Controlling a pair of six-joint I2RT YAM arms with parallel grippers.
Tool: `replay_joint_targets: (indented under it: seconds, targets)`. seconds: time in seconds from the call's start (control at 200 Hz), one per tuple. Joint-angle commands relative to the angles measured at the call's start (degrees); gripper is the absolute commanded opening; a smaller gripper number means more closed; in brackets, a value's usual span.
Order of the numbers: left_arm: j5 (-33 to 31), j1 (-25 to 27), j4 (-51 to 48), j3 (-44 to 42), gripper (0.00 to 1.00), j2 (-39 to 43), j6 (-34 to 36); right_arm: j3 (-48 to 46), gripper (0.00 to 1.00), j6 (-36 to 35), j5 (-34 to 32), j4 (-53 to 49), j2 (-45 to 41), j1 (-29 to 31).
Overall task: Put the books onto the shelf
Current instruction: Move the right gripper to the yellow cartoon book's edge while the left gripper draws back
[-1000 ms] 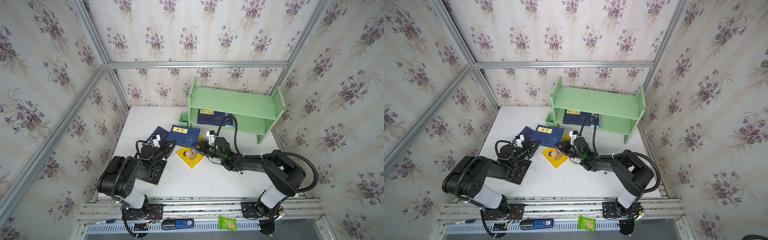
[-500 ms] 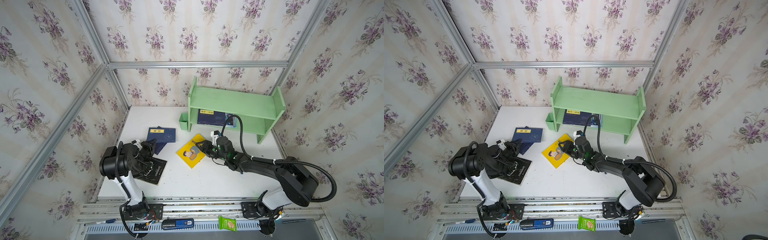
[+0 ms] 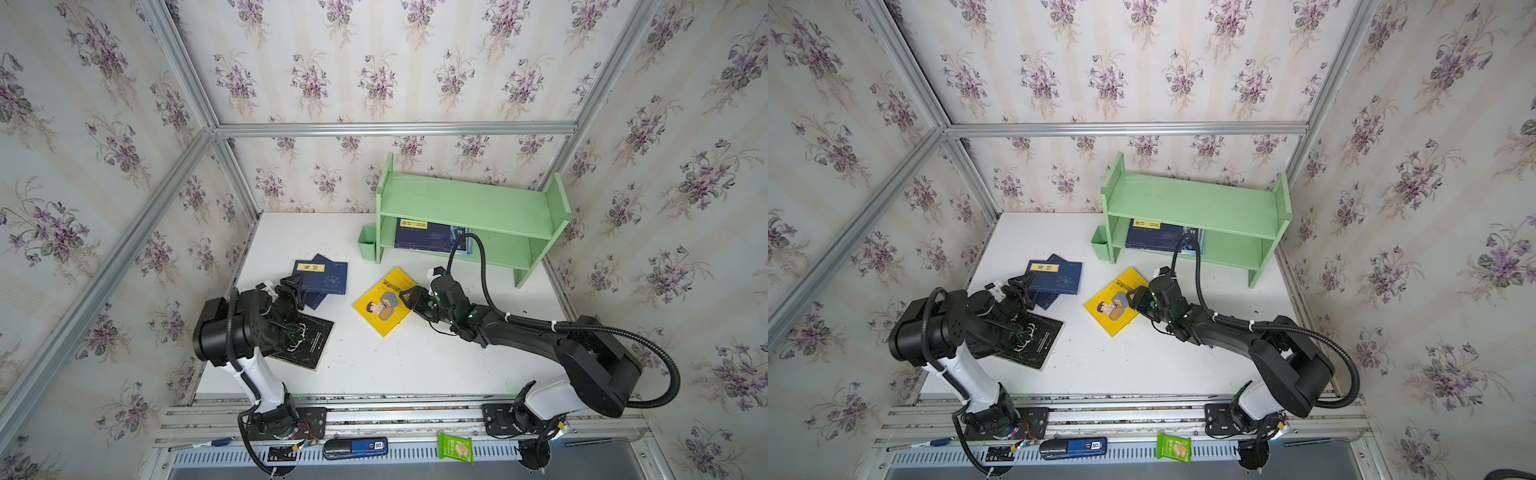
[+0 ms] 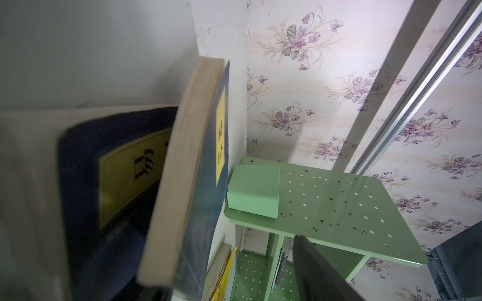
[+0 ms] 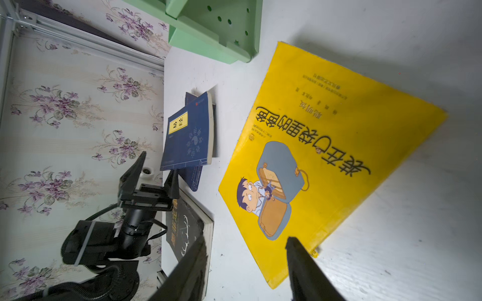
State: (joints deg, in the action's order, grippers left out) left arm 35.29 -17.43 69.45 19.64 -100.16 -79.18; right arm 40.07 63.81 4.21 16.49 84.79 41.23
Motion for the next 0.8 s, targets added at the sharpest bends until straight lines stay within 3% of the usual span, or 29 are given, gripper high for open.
replay_joint_targets:
  seconds: [0.0, 0.105, 0.275, 0.405, 0.585, 0.68, 0.795]
  targets:
    - [-3.0, 0.0, -19.4, 1.2, 0.8, 7.5, 8.1, 0.7, 0.53, -1.1, -1.6, -1.3, -0.2, 0.0]
    - [-7.8, 0.0, -38.8, 4.4, 0.89, 16.1, 16.3, 0.3, 0.53, -0.9, -2.2, -2.0, -0.5, 0.0]
    - [-12.3, 0.0, -54.0, 7.9, 0.98, 24.2, 23.1, -0.2, 0.53, -0.3, -3.0, -3.1, -0.8, 0.0]
    - [-13.4, 0.0, -59.4, 9.4, 0.99, 25.5, 26.3, -0.7, 0.53, 0.2, -3.1, -3.4, -1.0, 0.0]
    - [-11.7, 1.7, -59.5, 8.9, 0.99, 26.9, 28.9, -1.0, 0.53, 0.6, -3.6, -4.9, -1.3, 0.0]
    - [-9.2, 5.7, -58.6, 10.0, 0.99, 28.6, 33.2, -1.2, 0.53, 1.8, -4.2, -6.3, -0.9, 0.0]
    - [-8.9, 14.1, -62.9, 14.5, 0.99, 28.7, 41.0, -1.5, 0.54, 3.3, -4.5, -6.5, 0.0, 0.0]
